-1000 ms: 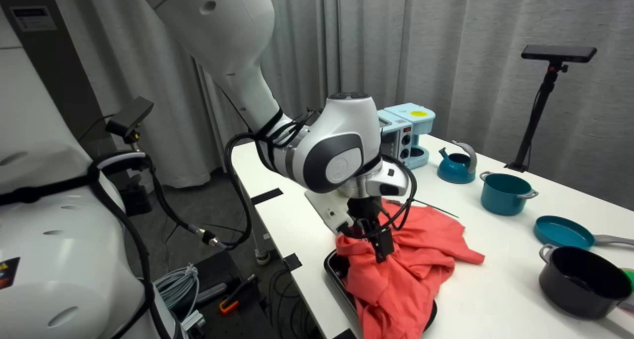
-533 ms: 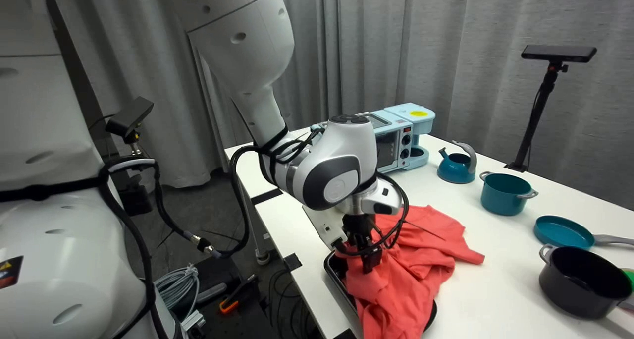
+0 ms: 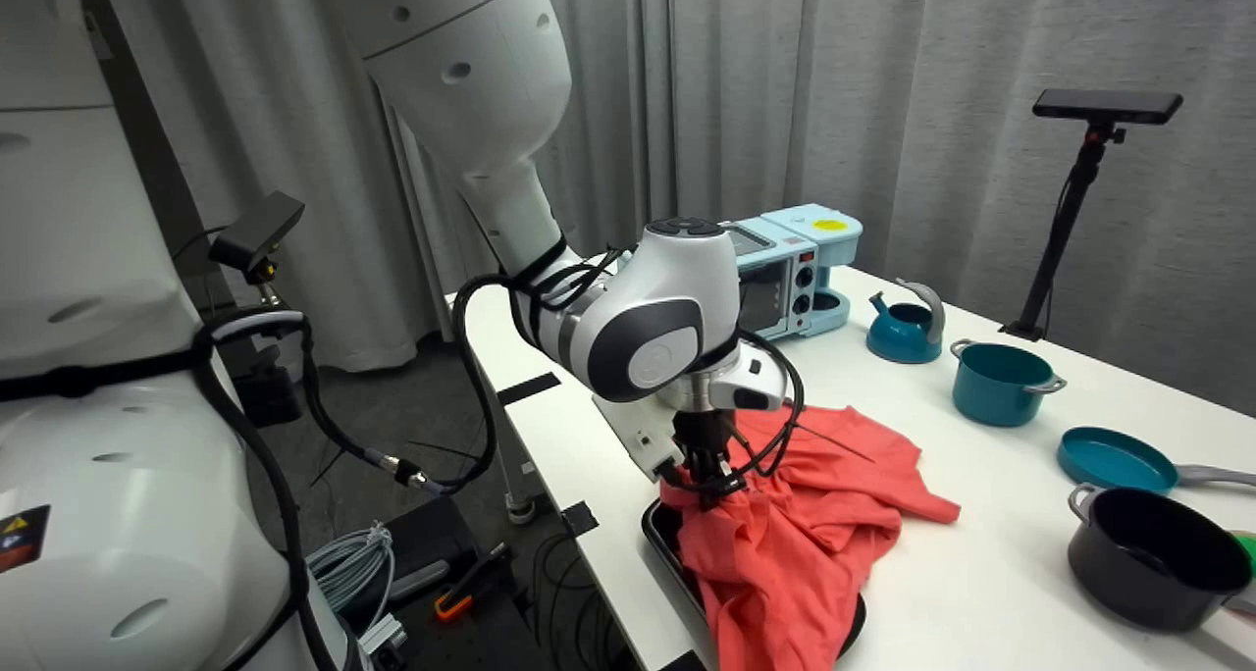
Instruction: Unfold the towel
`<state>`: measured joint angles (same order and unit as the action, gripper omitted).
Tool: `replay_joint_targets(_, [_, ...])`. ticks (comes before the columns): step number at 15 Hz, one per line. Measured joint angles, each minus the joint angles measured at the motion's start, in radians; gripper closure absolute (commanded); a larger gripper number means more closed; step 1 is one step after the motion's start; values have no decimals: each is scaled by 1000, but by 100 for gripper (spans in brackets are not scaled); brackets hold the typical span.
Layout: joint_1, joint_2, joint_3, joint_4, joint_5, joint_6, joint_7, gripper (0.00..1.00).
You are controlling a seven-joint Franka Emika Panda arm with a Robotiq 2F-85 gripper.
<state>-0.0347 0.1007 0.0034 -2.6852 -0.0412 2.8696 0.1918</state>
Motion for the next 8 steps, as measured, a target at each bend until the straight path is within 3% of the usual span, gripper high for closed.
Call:
replay_joint_targets(4, [1,-81,30,-28,75,-91,-104,99])
replay_joint_targets(8, [11,-208,33,-66,124,-307,-211,99])
